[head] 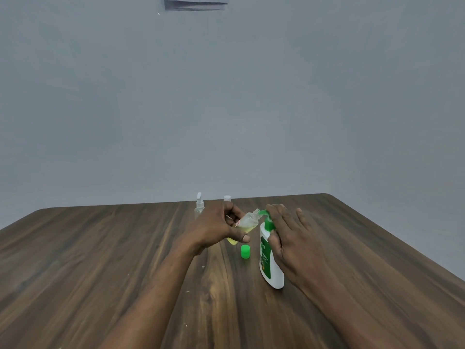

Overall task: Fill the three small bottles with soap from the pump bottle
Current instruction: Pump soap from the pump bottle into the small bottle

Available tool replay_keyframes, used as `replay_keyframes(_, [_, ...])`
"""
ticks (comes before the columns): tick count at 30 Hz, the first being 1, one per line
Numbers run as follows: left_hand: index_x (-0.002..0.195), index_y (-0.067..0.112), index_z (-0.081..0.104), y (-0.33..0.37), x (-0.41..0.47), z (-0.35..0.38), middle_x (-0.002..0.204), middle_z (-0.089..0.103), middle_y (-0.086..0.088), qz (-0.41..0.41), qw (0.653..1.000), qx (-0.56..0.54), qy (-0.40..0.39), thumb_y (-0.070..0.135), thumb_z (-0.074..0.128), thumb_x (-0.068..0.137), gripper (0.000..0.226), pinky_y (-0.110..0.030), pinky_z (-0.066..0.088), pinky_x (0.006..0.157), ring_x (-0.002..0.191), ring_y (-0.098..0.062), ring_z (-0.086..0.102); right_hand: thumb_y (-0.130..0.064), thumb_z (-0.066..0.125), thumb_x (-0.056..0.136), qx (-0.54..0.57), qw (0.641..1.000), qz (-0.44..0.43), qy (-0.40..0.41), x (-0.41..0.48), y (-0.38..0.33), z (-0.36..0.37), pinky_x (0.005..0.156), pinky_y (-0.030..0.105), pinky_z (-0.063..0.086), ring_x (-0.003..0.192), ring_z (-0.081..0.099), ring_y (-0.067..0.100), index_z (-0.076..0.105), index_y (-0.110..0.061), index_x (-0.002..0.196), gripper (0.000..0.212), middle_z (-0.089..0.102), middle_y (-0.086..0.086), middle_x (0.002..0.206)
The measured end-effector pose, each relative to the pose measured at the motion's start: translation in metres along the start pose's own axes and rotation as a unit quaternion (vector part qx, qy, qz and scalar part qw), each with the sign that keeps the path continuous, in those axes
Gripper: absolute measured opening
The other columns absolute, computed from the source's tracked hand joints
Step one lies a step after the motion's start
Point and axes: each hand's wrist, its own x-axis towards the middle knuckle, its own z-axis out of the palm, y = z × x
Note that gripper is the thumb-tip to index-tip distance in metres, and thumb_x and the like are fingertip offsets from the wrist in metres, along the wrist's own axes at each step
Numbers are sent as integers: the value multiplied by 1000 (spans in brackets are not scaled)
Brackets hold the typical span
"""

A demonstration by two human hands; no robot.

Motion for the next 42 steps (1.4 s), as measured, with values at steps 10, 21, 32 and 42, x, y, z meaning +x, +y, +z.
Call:
replay_keyframes(10, [92, 11, 72, 1, 0, -1, 72, 70, 5, -2, 1000, -3, -2, 2, 95, 58, 42, -21, 54, 62, 66, -8, 65, -28, 23, 90, 47, 999, -5, 15, -1, -1, 0, 118, 24, 8, 140, 30, 12, 33, -15, 146, 58, 37, 0, 150])
replay_keyframes(21, [90, 12, 72, 1, 0, 0, 74, 70, 3, -3, 1000, -2, -5, 2, 94, 59, 40, -21, 54, 63, 66, -8, 65, -32, 22, 91, 52, 998, -5, 24, -1, -3, -1, 116, 20, 8, 141, 30, 14, 33, -13, 145, 59, 38, 3, 149])
replay_keyframes(32, [89, 13, 72, 1, -1, 1, 78, 68, 0, -2, 1000, 5, -1, 5, 96, 58, 40, -28, 53, 67, 70, -12, 62, -27, 25, 88, 26, 999, -17, 41, 0, -5, -3, 113, 37, 26, 131, 46, 24, 51, -4, 133, 57, 54, 11, 135])
replay_keyframes(42, [90, 13, 72, 2, -1, 1, 73, 67, 5, -4, 1000, 2, 2, 6, 96, 57, 42, -24, 52, 65, 67, -8, 61, -26, 24, 90, 35, 999, -14, 30, -1, -4, -4, 118, 25, 11, 141, 30, 15, 34, -11, 145, 58, 39, 3, 148])
